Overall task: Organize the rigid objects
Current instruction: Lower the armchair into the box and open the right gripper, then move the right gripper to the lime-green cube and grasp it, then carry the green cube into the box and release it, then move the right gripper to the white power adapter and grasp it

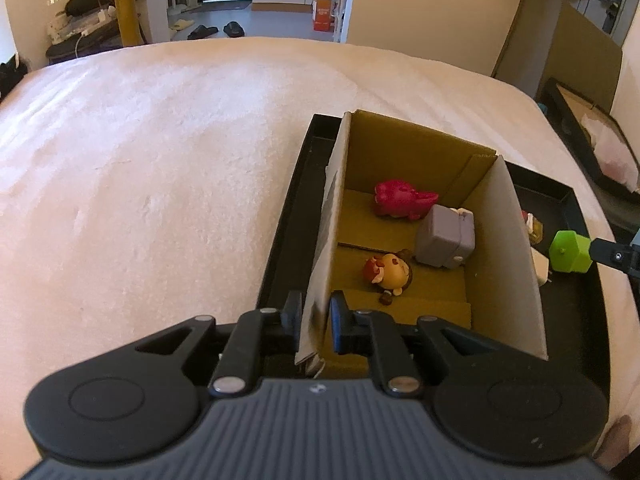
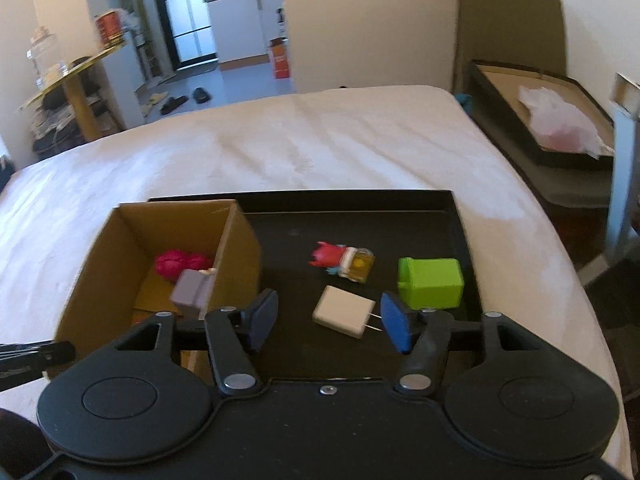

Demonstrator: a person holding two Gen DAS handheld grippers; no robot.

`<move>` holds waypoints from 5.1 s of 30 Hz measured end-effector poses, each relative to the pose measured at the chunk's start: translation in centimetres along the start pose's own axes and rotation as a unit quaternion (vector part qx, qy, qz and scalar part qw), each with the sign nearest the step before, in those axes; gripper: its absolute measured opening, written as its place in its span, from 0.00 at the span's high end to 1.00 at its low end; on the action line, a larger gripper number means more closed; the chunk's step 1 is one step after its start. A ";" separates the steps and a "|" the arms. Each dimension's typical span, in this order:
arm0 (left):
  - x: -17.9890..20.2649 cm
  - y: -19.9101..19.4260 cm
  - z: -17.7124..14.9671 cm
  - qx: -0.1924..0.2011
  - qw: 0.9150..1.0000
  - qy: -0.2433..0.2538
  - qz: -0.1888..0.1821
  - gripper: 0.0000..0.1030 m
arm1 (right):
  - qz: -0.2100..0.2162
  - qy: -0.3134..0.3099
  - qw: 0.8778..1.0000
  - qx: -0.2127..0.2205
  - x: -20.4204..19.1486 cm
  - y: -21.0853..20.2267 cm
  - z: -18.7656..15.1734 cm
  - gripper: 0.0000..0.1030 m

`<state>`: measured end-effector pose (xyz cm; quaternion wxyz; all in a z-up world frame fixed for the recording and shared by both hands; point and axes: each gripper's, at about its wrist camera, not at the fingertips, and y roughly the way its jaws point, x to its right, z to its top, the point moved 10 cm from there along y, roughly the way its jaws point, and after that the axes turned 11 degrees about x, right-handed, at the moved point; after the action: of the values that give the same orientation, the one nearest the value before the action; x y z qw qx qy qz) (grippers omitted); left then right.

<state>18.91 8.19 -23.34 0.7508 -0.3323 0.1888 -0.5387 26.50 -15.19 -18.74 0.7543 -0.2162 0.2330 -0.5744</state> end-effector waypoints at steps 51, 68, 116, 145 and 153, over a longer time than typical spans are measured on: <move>0.9 0.5 0.7 0.011 0.996 0.048 0.078 0.56 | -0.093 0.048 0.994 0.010 8.3 8.7 -2.9 0.50; 0.6 0.0 0.7 0.013 0.996 0.036 0.076 0.56 | -0.048 0.029 0.998 -0.016 5.5 5.0 -2.9 0.51; 0.0 1.1 -0.4 -0.016 1.000 -0.014 -0.014 0.90 | 0.099 -0.043 0.994 -0.025 -11.9 1.6 1.2 0.50; 0.2 0.8 -0.5 -0.007 1.000 0.000 -0.006 0.90 | 0.049 0.017 0.999 0.000 -4.2 -0.6 1.4 0.47; 0.4 0.4 -0.4 -0.003 1.000 0.016 0.009 0.89 | 0.034 0.029 0.999 -0.009 -1.0 -0.6 -0.2 0.47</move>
<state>19.07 7.76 -23.92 0.7515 -0.3243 0.2050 -0.5367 25.72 -14.40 -18.47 0.7643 -0.1982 0.2674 -0.5523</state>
